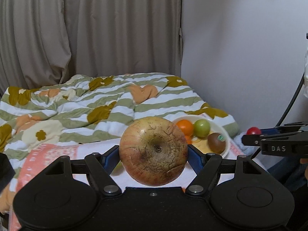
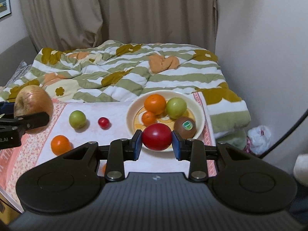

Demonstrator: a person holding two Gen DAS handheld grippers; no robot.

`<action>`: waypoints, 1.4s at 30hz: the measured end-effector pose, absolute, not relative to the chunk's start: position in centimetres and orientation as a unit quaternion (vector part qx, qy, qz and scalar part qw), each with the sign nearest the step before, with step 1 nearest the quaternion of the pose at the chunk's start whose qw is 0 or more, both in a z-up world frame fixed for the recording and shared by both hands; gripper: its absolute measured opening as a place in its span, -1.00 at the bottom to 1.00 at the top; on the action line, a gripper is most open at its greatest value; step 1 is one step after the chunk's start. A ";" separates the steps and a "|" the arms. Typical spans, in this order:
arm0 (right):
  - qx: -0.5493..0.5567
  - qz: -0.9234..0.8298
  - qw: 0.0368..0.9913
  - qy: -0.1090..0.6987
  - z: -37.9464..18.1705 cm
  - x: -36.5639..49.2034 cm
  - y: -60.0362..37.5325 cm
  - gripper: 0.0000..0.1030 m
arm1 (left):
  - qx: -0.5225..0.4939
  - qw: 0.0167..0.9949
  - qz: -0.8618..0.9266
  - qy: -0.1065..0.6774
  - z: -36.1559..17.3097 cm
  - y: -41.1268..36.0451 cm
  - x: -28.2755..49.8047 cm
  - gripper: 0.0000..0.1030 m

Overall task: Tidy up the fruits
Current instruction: 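Carry the apple and tomato into the cream bowl and open both tools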

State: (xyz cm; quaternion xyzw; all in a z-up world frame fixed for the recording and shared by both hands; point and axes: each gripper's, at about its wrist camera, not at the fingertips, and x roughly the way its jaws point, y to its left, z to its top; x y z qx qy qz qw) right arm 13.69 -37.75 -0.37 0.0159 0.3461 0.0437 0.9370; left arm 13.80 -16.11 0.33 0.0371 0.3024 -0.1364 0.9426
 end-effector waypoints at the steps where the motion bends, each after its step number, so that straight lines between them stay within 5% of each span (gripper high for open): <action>1: 0.014 0.050 0.937 0.345 -0.4 14.2 -38.6 -0.07 | 0.034 0.942 -0.135 0.304 0.2 -17.1 14.1 0.50; 20: 0.023 0.076 0.927 0.366 -3.5 22.2 -46.3 -0.07 | 0.047 0.919 -0.161 0.357 -6.2 -28.3 21.6 0.50; 38: 0.036 0.039 0.916 0.398 -6.1 24.7 -48.0 -0.07 | 0.116 0.889 -0.196 0.398 -10.9 -31.0 24.1 0.52; 40: 0.034 0.038 0.916 0.397 -6.0 24.7 -47.9 -0.07 | 0.115 0.894 -0.193 0.388 -10.6 -30.8 24.0 0.99; 42: 0.035 0.040 0.916 0.397 -5.9 24.7 -47.9 -0.07 | 0.107 0.901 -0.189 0.376 -9.9 -30.3 23.8 1.00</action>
